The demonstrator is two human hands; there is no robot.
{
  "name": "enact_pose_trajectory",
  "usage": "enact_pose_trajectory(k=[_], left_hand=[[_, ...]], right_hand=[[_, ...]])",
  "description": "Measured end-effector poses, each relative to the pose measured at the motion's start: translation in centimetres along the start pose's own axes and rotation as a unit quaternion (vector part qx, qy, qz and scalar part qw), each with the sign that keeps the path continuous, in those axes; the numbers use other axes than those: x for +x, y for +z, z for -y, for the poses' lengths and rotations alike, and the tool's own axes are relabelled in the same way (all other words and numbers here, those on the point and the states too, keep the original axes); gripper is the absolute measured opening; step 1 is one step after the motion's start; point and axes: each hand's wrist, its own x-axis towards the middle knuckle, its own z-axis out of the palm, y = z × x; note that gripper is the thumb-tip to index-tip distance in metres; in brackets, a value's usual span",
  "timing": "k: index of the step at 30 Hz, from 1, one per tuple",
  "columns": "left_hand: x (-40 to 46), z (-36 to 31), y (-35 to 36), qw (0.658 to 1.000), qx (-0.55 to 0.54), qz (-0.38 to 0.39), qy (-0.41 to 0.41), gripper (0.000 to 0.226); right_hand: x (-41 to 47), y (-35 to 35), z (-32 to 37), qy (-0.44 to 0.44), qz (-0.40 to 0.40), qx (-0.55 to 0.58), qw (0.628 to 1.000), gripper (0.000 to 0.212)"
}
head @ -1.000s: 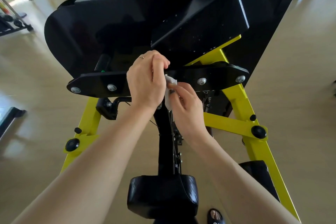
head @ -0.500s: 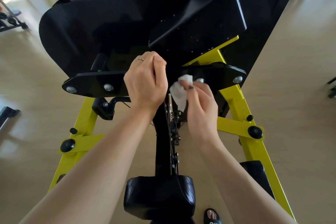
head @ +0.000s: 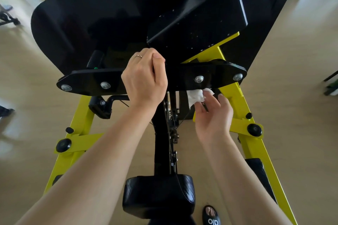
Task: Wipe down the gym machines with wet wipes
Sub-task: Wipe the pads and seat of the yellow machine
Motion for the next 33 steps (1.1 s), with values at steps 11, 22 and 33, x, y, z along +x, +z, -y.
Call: enact_pose_trajectory(k=[11,22,33], left_hand=[[-0.1,0.2,0.0,1.000,0.008,0.001,0.010,0.039],[-0.1,0.2,0.1,1.000,0.003,-0.009,0.021,0.040],[-0.1,-0.1,0.2,1.000,0.007,-0.017,0.012,0.037]], right_hand=[[0.9,2.4,-2.2,0.162,0.034,0.134,0.977,0.051],[3.0,-0.6,3.6,0.076,0.056,0.081,0.992,0.044],[2.6,-0.2,3.0,0.132,0.070,0.230,0.962,0.046]])
